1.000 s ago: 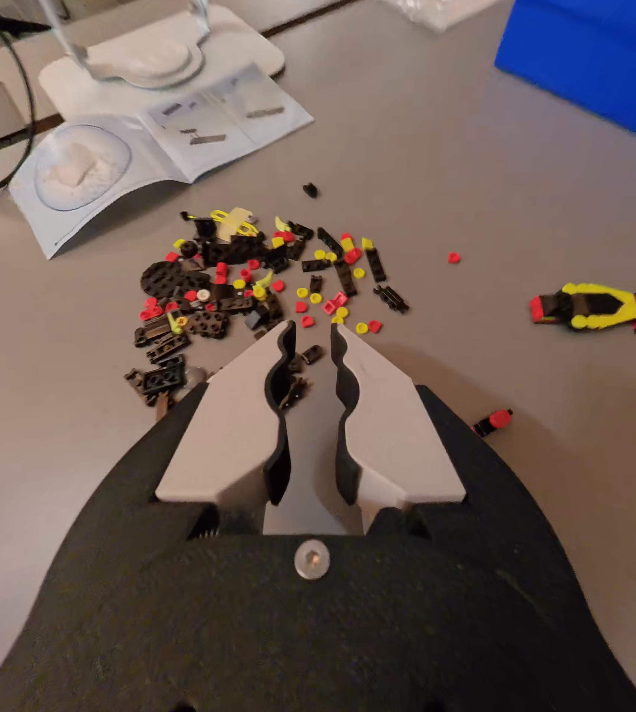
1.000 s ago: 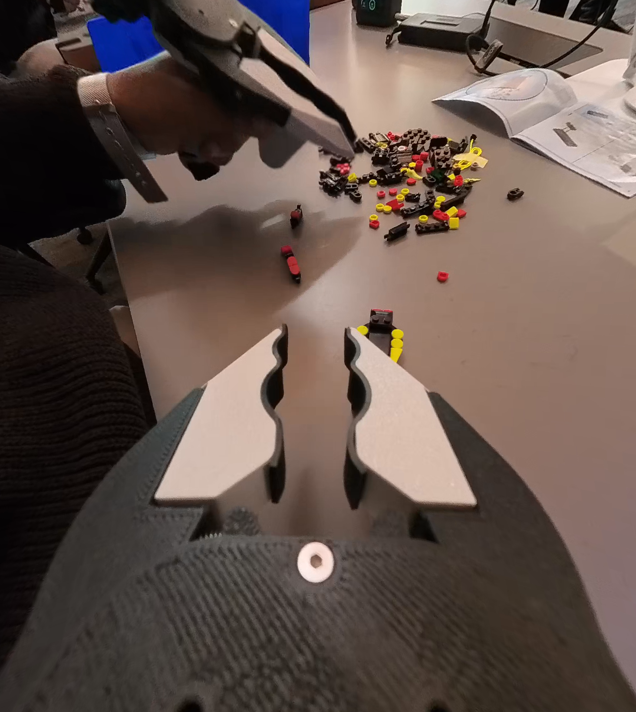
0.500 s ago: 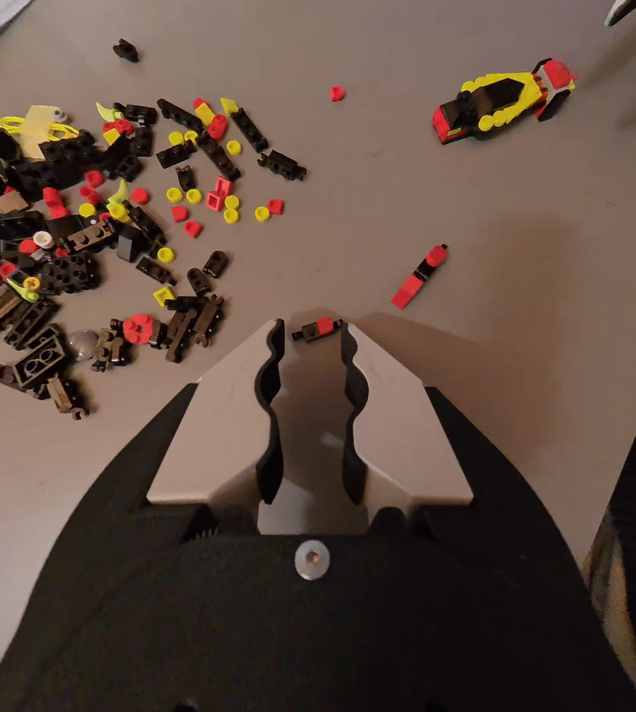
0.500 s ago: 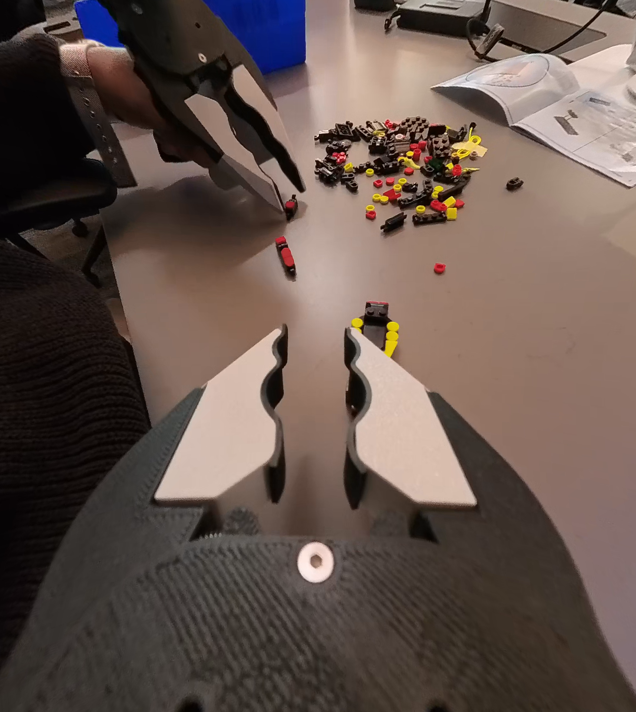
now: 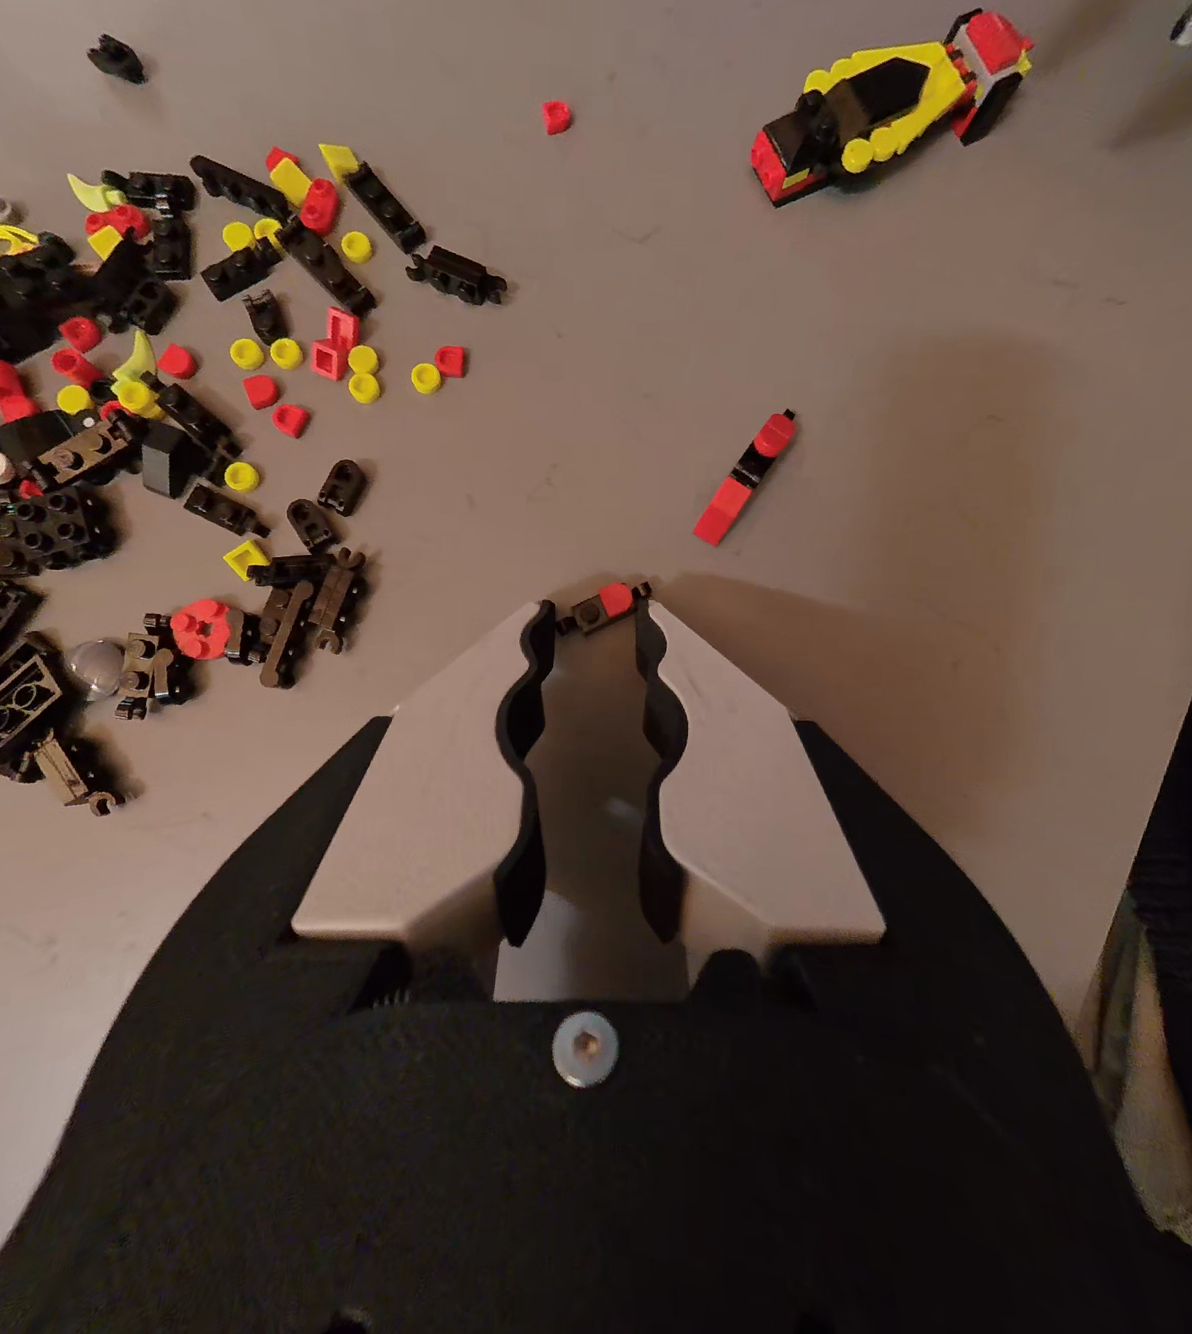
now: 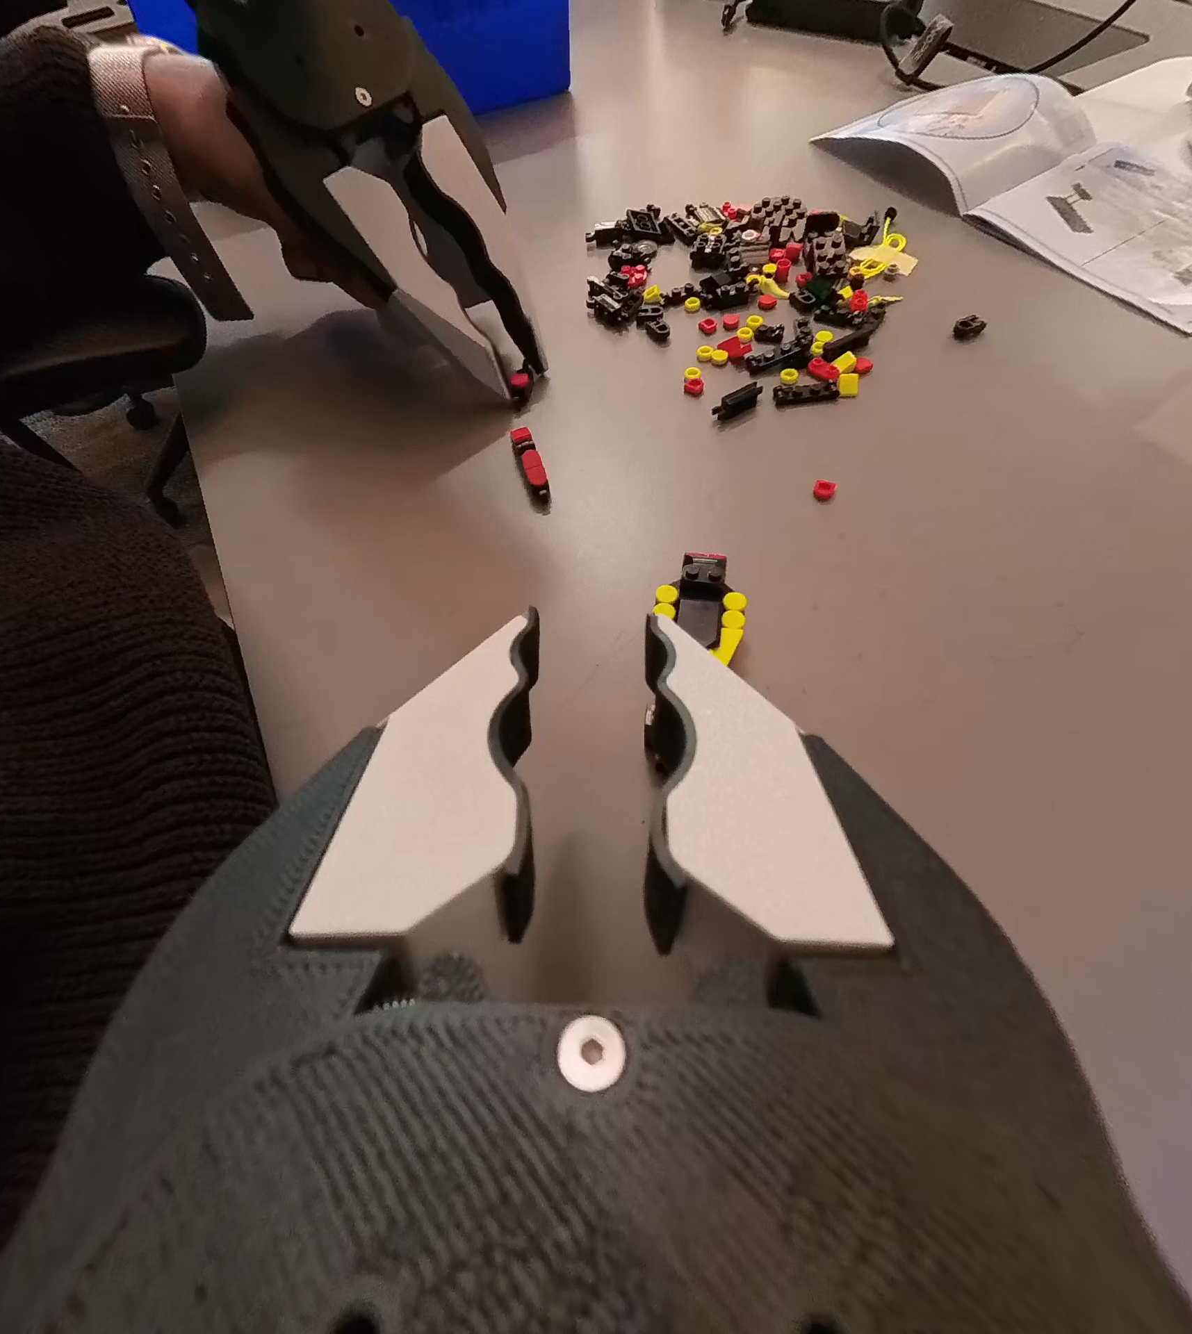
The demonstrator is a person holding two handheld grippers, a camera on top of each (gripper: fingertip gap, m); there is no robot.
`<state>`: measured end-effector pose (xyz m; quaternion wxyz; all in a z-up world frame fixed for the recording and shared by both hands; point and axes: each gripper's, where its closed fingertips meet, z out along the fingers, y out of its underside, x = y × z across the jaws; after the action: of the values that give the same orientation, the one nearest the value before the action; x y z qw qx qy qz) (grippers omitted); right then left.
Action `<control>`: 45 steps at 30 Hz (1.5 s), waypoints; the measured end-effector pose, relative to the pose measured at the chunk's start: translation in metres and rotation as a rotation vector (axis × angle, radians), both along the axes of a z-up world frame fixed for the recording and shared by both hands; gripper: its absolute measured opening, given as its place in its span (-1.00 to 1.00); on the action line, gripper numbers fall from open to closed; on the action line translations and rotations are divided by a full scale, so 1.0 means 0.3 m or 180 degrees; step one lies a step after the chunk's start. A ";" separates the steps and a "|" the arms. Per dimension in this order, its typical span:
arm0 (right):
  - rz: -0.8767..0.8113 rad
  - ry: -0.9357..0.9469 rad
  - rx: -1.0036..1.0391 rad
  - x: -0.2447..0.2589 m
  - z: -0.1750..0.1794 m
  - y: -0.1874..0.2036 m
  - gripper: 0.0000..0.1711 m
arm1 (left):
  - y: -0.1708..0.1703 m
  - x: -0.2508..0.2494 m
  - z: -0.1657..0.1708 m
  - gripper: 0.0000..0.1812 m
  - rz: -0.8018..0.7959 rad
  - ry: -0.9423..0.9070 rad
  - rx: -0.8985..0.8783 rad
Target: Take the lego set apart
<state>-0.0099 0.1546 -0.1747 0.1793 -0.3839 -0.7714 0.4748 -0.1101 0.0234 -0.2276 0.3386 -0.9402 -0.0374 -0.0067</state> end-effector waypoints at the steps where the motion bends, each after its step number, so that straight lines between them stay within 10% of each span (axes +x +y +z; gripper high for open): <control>1: 0.0002 0.0000 0.0004 0.000 0.000 0.000 -0.67 | -0.004 0.005 0.000 -0.77 -0.0033 0.0010 -0.0028; 15: 0.0015 -0.0012 0.0019 0.001 -0.006 -0.002 -0.67 | 0.124 0.130 0.016 -0.64 -0.0410 0.0120 0.0083; 18: 0.0016 0.0000 0.0034 0.001 -0.005 -0.003 -0.67 | 0.130 0.117 0.014 -0.94 -0.0319 0.0209 0.0022; 31: 0.0533 0.0307 0.0009 0.055 0.043 -0.108 -0.50 | 0.286 0.424 0.184 -0.93 -0.1032 -0.0860 0.0913; 37: 0.0835 -0.0157 -0.0577 0.108 0.056 -0.149 -0.92 | 0.305 0.455 0.216 -0.85 -0.1021 -0.1082 0.1085; 45: 0.0531 -0.0955 -0.1888 0.077 0.115 -0.123 -0.93 | 0.309 0.423 0.248 -0.67 -0.0915 -0.0959 0.1314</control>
<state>0.0133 0.1176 -0.1400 -0.0950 -0.4204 -0.6463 0.6297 0.0166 0.1162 -0.1531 0.5090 -0.8354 0.0485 -0.2017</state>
